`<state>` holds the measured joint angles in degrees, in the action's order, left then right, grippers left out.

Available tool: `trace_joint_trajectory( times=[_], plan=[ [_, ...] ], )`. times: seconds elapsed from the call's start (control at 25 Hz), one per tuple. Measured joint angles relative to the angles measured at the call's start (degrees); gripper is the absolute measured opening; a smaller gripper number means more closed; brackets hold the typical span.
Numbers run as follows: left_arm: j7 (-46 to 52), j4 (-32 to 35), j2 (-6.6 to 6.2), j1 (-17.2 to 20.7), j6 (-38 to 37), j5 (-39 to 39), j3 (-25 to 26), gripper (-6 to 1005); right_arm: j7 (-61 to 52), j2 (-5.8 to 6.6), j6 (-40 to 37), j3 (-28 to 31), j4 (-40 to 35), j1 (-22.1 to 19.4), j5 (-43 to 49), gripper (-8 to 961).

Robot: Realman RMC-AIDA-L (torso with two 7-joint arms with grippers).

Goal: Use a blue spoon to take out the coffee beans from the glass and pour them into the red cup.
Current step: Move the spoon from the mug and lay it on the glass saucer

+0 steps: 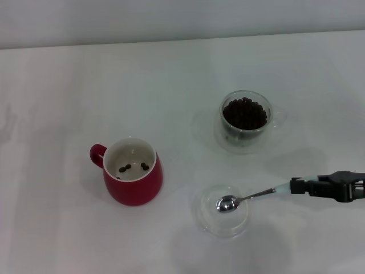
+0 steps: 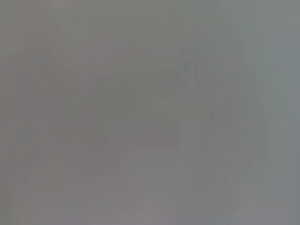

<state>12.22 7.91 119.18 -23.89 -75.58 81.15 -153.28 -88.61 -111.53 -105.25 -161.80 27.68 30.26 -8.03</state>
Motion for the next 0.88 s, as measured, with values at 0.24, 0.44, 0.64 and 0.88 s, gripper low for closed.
trace_joint_trajectory(
  times=[0.24, 0.44, 0.64, 0.88],
  plan=[
    [0.0, 0.0, 0.0, 0.1, 0.0, -0.1, 0.0, 892, 0.0, -0.79, 0.4, 0.0, -0.2, 0.7, 0.2, 208],
    [0.0, 0.0, 0.0, 0.3, 0.0, -0.2, 0.0, 892, 0.1, -1.24, 0.7, 0.0, -0.1, 1.7, 1.1, 209],
    [0.1, 0.0, 0.0, 0.4, 0.0, -0.3, 0.0, 892, -0.1, -1.5, 1.1, 0.0, 0.2, 2.5, 2.1, 210],
    [0.2, 0.0, 0.0, 0.6, 0.0, -0.3, -0.1, 892, -0.4, -1.49, 1.3, 0.0, 0.3, 3.7, 2.4, 212]
  ],
)
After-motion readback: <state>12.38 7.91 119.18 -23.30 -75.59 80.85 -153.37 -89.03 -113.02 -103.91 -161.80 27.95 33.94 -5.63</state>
